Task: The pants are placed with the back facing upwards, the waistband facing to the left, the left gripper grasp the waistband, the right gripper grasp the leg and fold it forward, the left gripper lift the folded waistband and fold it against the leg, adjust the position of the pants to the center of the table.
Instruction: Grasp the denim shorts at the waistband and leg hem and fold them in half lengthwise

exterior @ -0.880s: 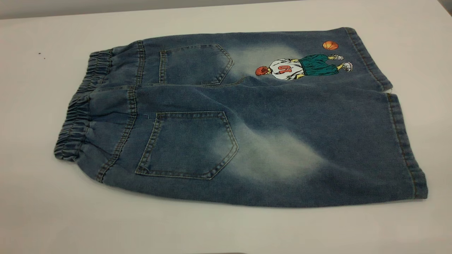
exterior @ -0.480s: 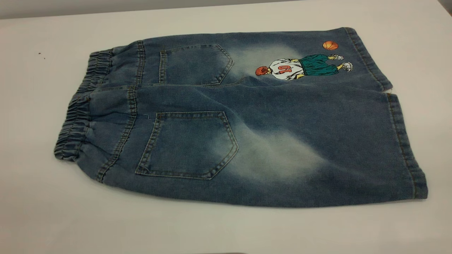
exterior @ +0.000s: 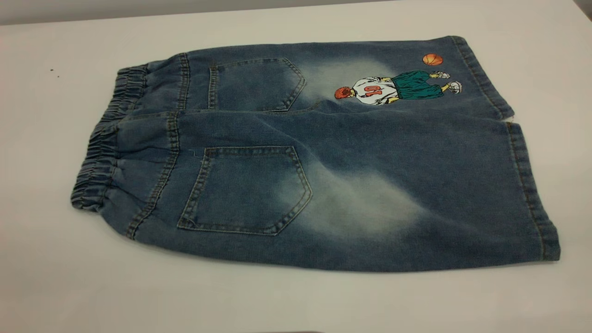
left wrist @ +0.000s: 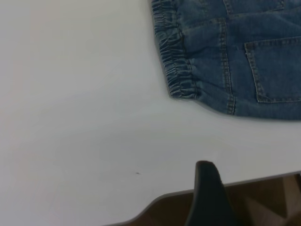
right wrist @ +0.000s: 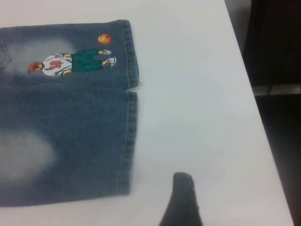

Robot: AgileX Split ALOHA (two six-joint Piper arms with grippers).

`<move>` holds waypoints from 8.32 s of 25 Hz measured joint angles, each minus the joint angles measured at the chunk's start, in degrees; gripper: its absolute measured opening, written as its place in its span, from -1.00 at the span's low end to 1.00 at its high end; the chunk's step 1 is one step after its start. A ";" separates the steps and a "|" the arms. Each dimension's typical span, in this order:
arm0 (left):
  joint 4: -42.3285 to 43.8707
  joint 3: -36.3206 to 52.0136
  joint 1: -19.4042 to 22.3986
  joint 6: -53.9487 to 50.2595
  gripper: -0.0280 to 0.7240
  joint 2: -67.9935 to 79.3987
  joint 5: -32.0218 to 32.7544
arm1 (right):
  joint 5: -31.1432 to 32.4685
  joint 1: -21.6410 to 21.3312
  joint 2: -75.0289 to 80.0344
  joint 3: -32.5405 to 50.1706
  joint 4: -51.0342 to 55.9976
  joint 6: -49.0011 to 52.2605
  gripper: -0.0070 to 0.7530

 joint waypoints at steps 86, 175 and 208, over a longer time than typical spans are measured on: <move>-2.91 -16.34 -3.03 -11.88 0.43 113.64 -53.55 | -14.56 0.00 42.89 -8.93 13.99 -11.98 0.57; -6.29 -30.45 -3.44 -10.64 -0.73 114.21 -37.96 | -43.20 25.31 98.31 -8.62 11.14 -20.12 -0.89; -44.25 -49.32 -3.44 -13.99 -0.73 117.39 -40.96 | -27.55 10.65 111.82 -48.88 11.41 -19.31 -0.89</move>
